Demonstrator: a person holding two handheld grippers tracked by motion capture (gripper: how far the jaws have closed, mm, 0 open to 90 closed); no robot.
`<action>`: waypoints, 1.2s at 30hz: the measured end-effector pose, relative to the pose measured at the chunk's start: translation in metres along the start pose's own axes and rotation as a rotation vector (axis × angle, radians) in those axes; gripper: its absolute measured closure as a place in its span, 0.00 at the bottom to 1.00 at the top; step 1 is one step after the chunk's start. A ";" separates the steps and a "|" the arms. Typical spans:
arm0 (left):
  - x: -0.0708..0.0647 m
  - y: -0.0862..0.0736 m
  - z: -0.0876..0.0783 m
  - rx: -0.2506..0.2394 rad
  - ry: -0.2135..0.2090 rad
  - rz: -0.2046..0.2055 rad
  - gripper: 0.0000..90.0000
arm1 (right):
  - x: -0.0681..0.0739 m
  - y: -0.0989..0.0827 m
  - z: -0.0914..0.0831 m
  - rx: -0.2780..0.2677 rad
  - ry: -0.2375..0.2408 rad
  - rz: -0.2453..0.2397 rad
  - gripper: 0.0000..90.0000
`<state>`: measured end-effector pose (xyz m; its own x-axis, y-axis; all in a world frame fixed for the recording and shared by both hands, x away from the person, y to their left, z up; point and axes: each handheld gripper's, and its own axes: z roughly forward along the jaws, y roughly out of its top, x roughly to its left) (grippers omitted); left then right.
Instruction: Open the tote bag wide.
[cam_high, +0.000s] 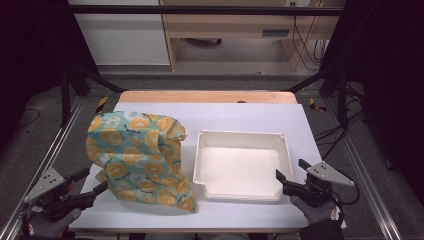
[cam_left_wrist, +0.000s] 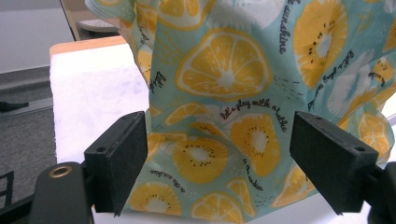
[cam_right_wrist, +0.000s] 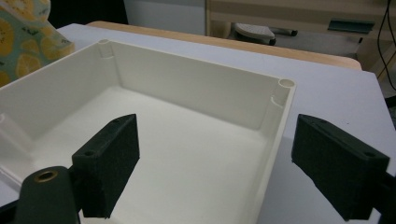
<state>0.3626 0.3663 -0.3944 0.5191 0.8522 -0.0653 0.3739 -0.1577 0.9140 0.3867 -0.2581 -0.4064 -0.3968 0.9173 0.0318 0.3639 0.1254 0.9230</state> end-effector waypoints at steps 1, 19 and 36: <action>0.000 0.000 0.000 -0.004 -0.004 -0.003 0.21 | 0.001 0.000 0.001 -0.001 0.004 -0.001 0.17; 0.001 0.010 -0.005 -0.036 -0.010 -0.020 0.20 | 0.034 0.015 0.010 -0.007 0.053 -0.035 0.24; 0.002 0.036 -0.009 -0.062 -0.013 -0.004 0.21 | 0.063 0.037 0.020 -0.041 0.134 -0.045 0.32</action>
<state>0.3699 0.3670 -0.3575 0.5279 0.8461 -0.0739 0.3276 -0.1226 0.9368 0.3916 -0.1883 -0.3781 -0.5220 0.8521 0.0388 0.3100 0.1471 0.9393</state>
